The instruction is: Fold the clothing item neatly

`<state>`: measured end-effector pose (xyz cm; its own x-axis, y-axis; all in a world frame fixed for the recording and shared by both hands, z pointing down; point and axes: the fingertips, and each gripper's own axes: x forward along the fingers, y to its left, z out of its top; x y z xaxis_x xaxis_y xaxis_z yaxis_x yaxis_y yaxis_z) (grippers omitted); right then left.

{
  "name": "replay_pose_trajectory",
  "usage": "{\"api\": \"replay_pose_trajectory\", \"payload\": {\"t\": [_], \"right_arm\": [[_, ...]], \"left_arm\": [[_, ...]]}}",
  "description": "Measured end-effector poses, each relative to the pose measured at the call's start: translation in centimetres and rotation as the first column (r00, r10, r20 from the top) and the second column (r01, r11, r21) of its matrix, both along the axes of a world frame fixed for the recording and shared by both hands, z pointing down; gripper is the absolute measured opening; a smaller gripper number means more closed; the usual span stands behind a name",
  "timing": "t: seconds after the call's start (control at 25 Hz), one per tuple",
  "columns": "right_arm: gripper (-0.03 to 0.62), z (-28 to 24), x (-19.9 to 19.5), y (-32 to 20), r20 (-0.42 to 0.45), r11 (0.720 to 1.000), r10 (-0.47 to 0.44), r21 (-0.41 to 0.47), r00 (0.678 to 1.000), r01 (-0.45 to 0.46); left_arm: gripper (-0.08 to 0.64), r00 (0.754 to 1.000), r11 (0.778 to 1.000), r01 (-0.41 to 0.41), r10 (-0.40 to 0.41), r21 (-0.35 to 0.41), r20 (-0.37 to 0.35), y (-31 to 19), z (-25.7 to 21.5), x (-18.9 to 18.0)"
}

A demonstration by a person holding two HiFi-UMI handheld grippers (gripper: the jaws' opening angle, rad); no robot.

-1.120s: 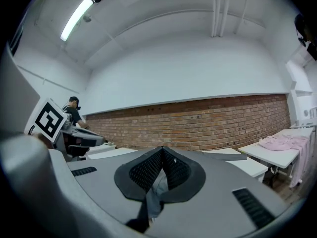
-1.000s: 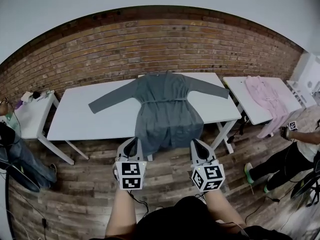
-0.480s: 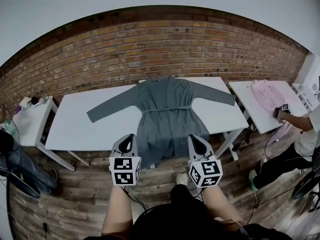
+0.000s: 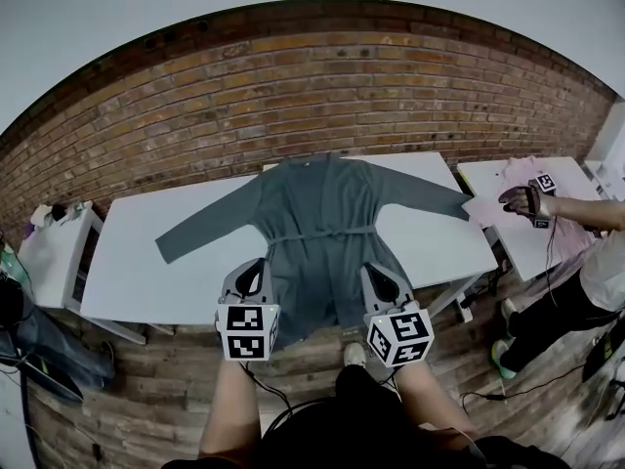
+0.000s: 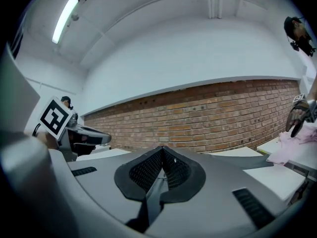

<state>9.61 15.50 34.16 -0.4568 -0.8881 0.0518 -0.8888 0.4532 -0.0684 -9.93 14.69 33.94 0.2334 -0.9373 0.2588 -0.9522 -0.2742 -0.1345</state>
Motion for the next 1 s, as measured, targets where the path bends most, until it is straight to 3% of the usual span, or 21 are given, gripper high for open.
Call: {"api": "replay_pose_trajectory", "payload": {"t": [0.28, 0.64, 1.0], "right_arm": [[0.0, 1.1, 1.7, -8.5, -0.022, 0.999, -0.042, -0.03, 0.999, 0.041], [0.0, -0.3, 4.2, -18.7, -0.025, 0.994, -0.101, -0.04, 0.995, 0.1], [0.0, 2.1, 4.6, -23.3, -0.023, 0.982, -0.156, -0.108, 0.988, 0.152]], "left_arm": [[-0.009, 1.0, 0.999, 0.01, -0.01, -0.047, -0.006, -7.4, 2.3, 2.7], [-0.009, 0.997, 0.998, 0.049, -0.051, -0.049, -0.054, -16.6, 0.7, 5.8], [-0.009, 0.994, 0.991, 0.083, -0.089, -0.103, -0.058, -20.4, 2.6, 6.7]]}}
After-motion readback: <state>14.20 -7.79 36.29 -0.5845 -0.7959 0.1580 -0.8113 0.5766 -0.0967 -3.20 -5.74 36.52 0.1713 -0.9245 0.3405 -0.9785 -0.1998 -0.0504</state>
